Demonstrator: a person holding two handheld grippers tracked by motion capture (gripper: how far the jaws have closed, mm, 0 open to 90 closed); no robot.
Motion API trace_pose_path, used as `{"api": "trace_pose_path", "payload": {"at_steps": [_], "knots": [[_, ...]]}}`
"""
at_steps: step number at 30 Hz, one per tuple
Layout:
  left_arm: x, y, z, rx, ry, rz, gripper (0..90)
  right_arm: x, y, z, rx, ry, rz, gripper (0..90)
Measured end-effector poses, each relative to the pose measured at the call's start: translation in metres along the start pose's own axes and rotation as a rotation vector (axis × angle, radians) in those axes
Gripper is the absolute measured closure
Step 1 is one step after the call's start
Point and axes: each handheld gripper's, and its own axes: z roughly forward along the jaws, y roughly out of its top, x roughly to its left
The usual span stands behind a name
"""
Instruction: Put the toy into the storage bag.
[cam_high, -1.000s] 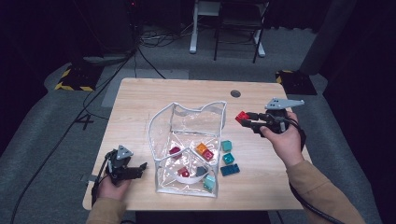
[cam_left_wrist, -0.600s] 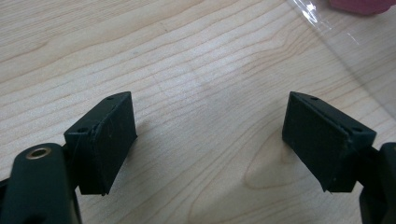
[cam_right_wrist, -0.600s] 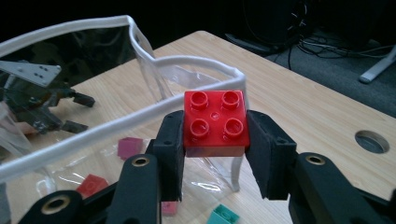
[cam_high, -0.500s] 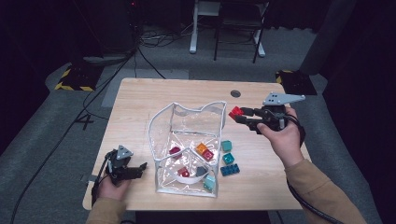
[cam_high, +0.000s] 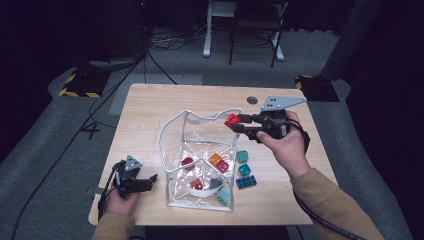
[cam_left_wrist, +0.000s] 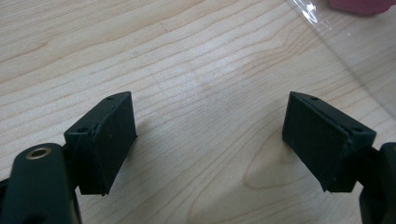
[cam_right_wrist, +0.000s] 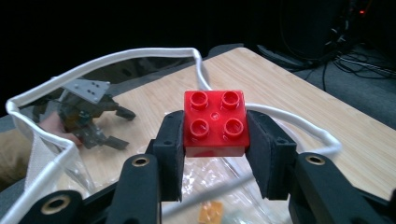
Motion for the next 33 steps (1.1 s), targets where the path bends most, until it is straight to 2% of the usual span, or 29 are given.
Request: {"api": "trace_pose_path", "payload": {"at_steps": [3, 14, 23, 33], "knots": [[0.000, 0.000, 0.000, 0.000, 0.000, 0.000, 17.8, 0.010, 0.007, 0.010, 0.006, 0.027, -0.016, 59.2], [0.000, 0.000, 0.000, 0.000, -0.001, 0.002, 17.7, 0.028, 0.016, 0.035, 0.010, 0.090, -0.034, 59.2], [0.000, 0.000, 0.000, 0.000, -0.001, 0.002, 17.7, 0.034, 0.015, 0.049, 0.036, 0.114, -0.034, 59.2], [0.000, 0.000, 0.000, 0.001, -0.001, 0.002, 17.7, 0.035, 0.004, 0.069, 0.106, 0.126, -0.013, 59.2]]}}
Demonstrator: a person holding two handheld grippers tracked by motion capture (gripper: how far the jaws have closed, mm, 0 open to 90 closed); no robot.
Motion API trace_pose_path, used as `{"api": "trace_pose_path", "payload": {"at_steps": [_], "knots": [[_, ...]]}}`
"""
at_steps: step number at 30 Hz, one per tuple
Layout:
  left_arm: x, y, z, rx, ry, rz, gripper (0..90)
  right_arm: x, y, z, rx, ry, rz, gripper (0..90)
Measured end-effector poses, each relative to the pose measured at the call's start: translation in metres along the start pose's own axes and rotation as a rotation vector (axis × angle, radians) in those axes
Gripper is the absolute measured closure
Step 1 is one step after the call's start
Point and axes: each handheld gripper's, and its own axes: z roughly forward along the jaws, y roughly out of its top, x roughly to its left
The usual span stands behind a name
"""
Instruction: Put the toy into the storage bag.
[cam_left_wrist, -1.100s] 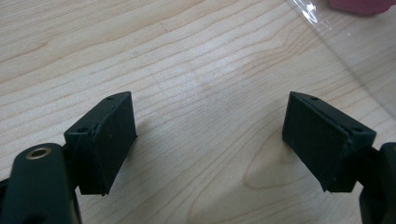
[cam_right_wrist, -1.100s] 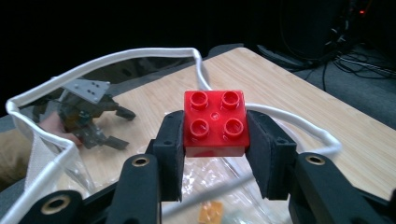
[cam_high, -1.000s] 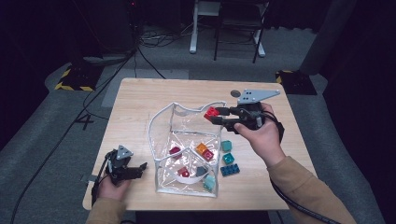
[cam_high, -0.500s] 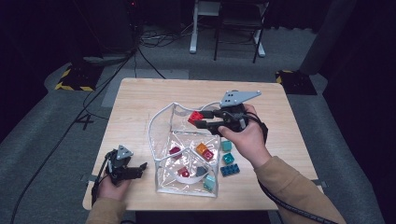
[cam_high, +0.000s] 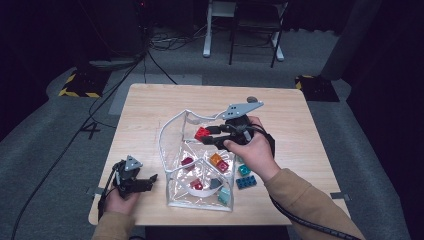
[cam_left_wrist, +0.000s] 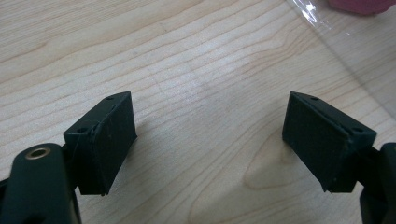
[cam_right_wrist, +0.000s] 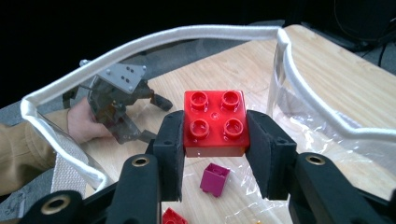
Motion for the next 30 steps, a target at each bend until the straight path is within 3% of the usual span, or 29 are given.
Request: {"api": "trace_pose_path", "payload": {"at_steps": [3, 4, 5, 9, 15, 19, 30], "knots": [[0.000, 0.000, 0.000, 0.000, 0.000, -0.001, 17.7, 0.001, -0.001, 0.002, 0.008, 0.006, 0.005, 58.4], [0.000, 0.000, 0.000, 0.000, 0.000, 0.000, 17.7, 0.001, -0.001, 0.002, 0.015, 0.011, 0.013, 53.9], [0.000, 0.000, 0.000, 0.000, 0.000, 0.000, 17.7, 0.002, -0.002, 0.003, 0.014, 0.005, 0.019, 44.0], [0.000, 0.000, 0.000, 0.000, 0.000, 0.000, 17.7, 0.004, -0.002, 0.000, -0.002, -0.007, 0.016, 36.3], [0.000, 0.000, 0.000, 0.000, 0.000, 0.000, 17.6, 0.003, -0.001, -0.017, -0.053, -0.032, 0.006, 34.0], [0.000, 0.000, 0.000, -0.001, 0.001, 0.001, 17.6, -0.003, -0.008, -0.039, -0.086, -0.078, 0.007, 33.6], [0.000, 0.000, 0.000, 0.000, 0.000, 0.000, 17.6, -0.026, -0.031, -0.076, -0.108, -0.175, 0.047, 32.9]]}}
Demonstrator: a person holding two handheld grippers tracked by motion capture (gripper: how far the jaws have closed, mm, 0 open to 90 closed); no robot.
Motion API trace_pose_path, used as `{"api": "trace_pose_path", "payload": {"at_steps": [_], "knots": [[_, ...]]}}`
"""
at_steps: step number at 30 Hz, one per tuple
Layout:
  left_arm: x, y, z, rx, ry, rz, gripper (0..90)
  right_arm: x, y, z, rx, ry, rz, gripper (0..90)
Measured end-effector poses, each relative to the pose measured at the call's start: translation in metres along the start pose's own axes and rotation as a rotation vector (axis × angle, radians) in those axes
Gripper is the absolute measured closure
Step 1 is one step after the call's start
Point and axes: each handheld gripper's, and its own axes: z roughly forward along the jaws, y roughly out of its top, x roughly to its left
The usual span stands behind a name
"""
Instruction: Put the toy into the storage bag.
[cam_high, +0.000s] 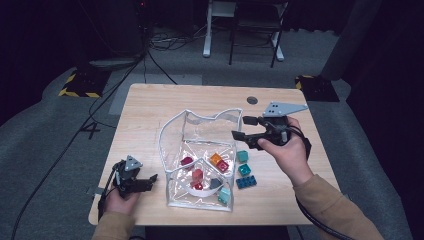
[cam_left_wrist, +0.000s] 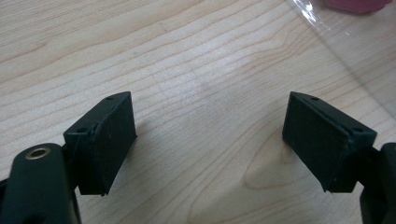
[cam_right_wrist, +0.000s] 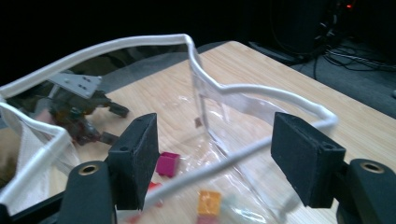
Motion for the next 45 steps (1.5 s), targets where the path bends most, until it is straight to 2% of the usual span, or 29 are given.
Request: {"api": "trace_pose_path", "payload": {"at_steps": [7, 19, 25, 35, 45], "knots": [[0.000, 0.000, 0.000, 0.000, 0.000, 0.000, 17.6, -0.016, -0.014, -0.010, 0.006, -0.047, 0.031, 32.7], [0.000, 0.000, 0.000, 0.000, 0.000, 0.000, 17.6, -0.034, -0.033, -0.011, 0.029, -0.097, 0.066, 32.3], [0.000, 0.000, 0.000, 0.000, 0.000, 0.000, 17.6, -0.041, -0.048, -0.003, 0.059, -0.107, 0.090, 32.0], [0.000, 0.000, 0.000, 0.000, 0.000, 0.000, 17.6, -0.050, -0.081, 0.020, 0.124, -0.102, 0.135, 31.9], [0.000, 0.000, 0.000, 0.000, 0.000, 0.000, 17.6, -0.054, -0.102, 0.036, 0.166, -0.100, 0.162, 32.0]]}}
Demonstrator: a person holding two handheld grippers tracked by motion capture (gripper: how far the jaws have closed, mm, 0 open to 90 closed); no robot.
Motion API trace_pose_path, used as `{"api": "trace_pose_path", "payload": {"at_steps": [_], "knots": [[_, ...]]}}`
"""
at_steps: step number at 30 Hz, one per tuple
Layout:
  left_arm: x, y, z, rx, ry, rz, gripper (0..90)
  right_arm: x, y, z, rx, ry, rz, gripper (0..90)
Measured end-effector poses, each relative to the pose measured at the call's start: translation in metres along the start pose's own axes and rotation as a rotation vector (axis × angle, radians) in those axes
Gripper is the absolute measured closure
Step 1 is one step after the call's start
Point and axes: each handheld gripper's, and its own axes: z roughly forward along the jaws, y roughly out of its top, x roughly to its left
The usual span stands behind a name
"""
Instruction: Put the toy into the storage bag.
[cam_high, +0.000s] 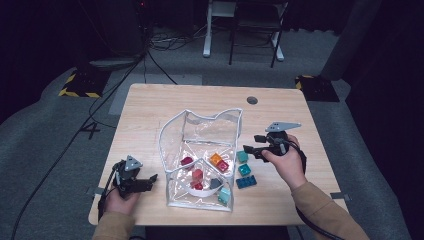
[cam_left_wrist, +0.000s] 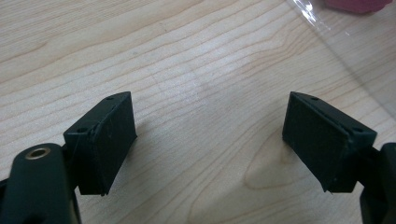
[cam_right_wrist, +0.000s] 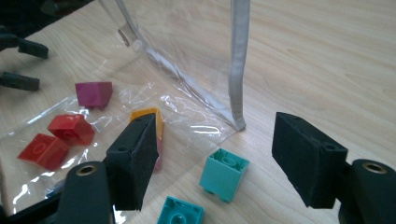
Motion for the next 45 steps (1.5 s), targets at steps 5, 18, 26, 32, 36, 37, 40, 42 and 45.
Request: {"api": "trace_pose_path", "payload": {"at_steps": [5, 18, 26, 32, 36, 37, 40, 42, 45], "knots": [[0.000, 0.000, 0.000, 0.000, 0.000, 0.000, 17.6, -0.001, -0.009, 0.010, 0.027, 0.000, 0.007, 31.9], [0.000, 0.000, 0.000, 0.000, 0.000, 0.000, 17.6, -0.002, -0.025, 0.038, 0.094, -0.022, 0.004, 32.1], [0.000, 0.000, 0.000, -0.001, 0.001, 0.001, 17.6, -0.005, -0.033, 0.058, 0.130, -0.062, -0.008, 33.5], [0.000, 0.000, 0.000, 0.000, -0.001, 0.000, 17.6, -0.014, -0.041, 0.066, 0.145, -0.099, 0.000, 38.9], [0.000, 0.000, 0.000, 0.000, 0.000, 0.000, 17.6, -0.019, -0.041, 0.062, 0.147, -0.104, 0.000, 56.3], [0.000, 0.000, 0.000, 0.000, 0.000, 0.000, 17.6, -0.020, -0.041, 0.061, 0.150, -0.097, -0.004, 58.3], [0.000, 0.000, 0.000, 0.000, 0.000, 0.000, 17.7, -0.021, -0.040, 0.059, 0.156, -0.114, -0.034, 59.0], [0.000, 0.000, 0.000, -0.001, 0.001, 0.001, 17.6, -0.021, -0.038, 0.056, 0.148, -0.116, -0.044, 59.1], [0.000, 0.000, 0.000, 0.000, 0.000, 0.000, 17.7, -0.020, -0.035, 0.051, 0.142, -0.105, -0.043, 59.1]]}}
